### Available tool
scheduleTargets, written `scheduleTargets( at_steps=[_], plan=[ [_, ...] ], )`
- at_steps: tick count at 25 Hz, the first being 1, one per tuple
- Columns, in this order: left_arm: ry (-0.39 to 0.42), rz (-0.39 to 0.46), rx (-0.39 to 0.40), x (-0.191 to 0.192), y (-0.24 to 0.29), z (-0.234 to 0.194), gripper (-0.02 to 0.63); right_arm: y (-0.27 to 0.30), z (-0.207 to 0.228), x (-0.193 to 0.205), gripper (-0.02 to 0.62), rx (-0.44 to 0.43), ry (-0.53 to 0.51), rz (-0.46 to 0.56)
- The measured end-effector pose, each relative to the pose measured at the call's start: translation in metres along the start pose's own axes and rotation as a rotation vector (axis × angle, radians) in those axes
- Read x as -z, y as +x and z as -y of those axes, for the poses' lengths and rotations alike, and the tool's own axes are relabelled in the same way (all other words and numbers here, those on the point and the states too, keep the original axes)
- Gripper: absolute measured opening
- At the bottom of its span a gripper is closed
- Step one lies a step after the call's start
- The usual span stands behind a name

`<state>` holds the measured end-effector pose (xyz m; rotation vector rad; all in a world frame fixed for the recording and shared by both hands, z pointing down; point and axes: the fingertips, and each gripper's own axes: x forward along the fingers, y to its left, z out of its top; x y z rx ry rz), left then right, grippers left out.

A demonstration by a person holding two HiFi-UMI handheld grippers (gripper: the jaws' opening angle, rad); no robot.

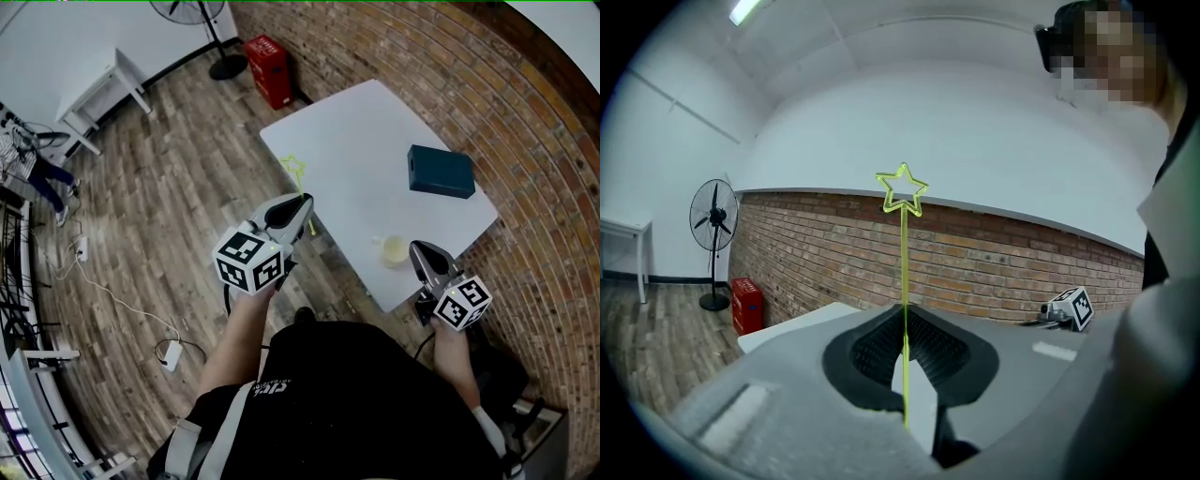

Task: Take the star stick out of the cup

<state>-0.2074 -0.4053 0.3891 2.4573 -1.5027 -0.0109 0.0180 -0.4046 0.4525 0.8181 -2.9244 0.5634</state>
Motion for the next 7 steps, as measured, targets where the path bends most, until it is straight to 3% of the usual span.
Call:
scheduleTargets(
  at_steps=[7],
  plan=[
    [-0.011,-0.003,0.005,-0.0002,0.0018,-0.0004,0.018,-0.0035,0.003,-0.0057,-0.002,0.019,0.025,0.021]
  ],
)
